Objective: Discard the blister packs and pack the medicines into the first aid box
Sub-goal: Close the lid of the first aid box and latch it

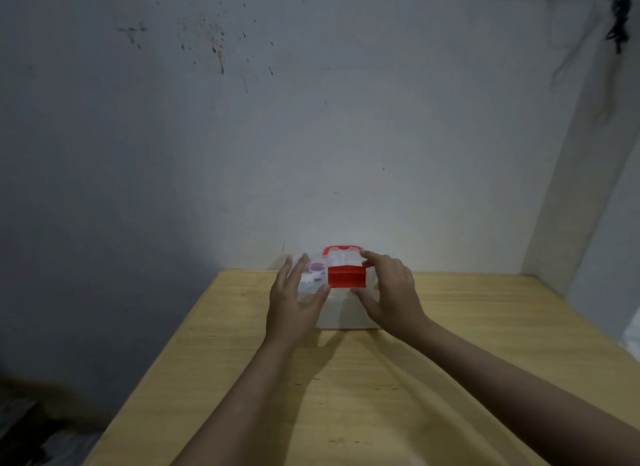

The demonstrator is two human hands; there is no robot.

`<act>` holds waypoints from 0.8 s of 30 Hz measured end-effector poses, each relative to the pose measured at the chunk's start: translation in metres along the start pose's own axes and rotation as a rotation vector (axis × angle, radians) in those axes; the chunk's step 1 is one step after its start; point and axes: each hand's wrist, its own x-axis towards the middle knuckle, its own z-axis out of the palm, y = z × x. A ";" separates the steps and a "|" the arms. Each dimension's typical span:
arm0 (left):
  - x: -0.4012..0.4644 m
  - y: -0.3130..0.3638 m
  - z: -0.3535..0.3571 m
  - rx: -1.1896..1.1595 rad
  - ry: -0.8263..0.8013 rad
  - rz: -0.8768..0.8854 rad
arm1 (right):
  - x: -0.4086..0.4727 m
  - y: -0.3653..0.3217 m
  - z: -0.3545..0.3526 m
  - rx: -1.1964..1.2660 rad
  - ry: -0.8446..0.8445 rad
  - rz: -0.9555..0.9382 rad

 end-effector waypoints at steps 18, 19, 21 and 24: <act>-0.003 0.009 0.003 -0.088 0.147 -0.052 | -0.008 -0.006 -0.002 0.096 0.010 0.051; -0.004 0.008 0.003 -0.092 0.150 -0.050 | -0.009 -0.004 0.000 0.060 0.014 0.032; -0.004 0.007 0.005 -0.109 0.158 -0.049 | -0.012 0.000 0.005 0.008 0.034 -0.007; -0.003 0.005 0.008 -0.129 0.172 -0.044 | -0.014 0.002 0.012 -0.012 0.067 -0.003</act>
